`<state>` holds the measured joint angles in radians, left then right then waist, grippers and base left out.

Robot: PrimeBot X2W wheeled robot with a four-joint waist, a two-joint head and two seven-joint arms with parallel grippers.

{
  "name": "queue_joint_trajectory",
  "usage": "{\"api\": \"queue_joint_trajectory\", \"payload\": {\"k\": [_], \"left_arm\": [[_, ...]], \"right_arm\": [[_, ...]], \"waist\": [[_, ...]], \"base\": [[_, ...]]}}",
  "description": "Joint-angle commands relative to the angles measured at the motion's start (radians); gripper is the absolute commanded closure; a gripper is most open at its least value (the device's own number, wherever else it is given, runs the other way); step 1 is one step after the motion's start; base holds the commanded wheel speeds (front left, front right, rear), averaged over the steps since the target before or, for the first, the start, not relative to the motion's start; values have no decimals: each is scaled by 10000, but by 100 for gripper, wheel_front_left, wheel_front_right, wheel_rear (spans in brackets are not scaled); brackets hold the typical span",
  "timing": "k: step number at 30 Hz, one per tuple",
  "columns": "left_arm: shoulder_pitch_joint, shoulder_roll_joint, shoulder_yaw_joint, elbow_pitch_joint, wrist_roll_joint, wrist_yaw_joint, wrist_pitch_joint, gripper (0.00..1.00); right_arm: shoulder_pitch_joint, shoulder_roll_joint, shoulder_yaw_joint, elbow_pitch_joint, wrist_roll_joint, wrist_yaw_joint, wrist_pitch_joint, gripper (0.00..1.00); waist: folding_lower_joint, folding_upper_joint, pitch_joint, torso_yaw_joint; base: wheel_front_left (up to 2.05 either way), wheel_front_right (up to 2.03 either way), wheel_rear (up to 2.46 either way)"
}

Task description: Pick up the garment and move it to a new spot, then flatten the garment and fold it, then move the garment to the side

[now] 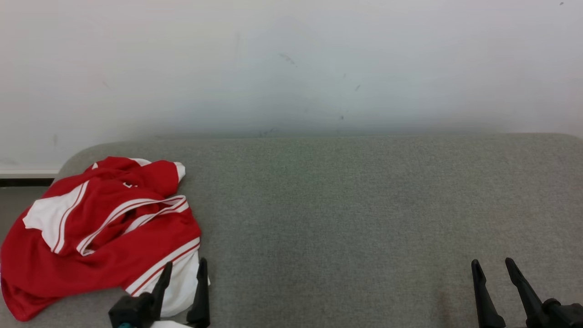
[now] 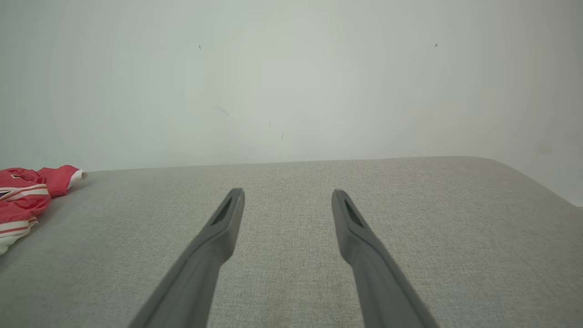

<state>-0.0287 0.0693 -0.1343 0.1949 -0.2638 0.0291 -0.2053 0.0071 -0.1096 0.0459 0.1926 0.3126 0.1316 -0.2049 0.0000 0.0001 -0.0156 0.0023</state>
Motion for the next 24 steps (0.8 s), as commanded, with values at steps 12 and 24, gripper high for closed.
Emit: {"api": "queue_joint_trajectory", "payload": {"k": [12,24], "left_arm": [[158,-65,61,145,709,-60,-328,0],[185,-146,112,332,1305,-168,-523,0]], "right_arm": [[193,6,-183,31,-571,-16,-315,0],[342,3,-217,81,-1133,-16,-543,0]], "waist": [[0,-1,-15,15],[0,-1,-40,3]], "base": [[0,0,0],[0,0,0]]}}
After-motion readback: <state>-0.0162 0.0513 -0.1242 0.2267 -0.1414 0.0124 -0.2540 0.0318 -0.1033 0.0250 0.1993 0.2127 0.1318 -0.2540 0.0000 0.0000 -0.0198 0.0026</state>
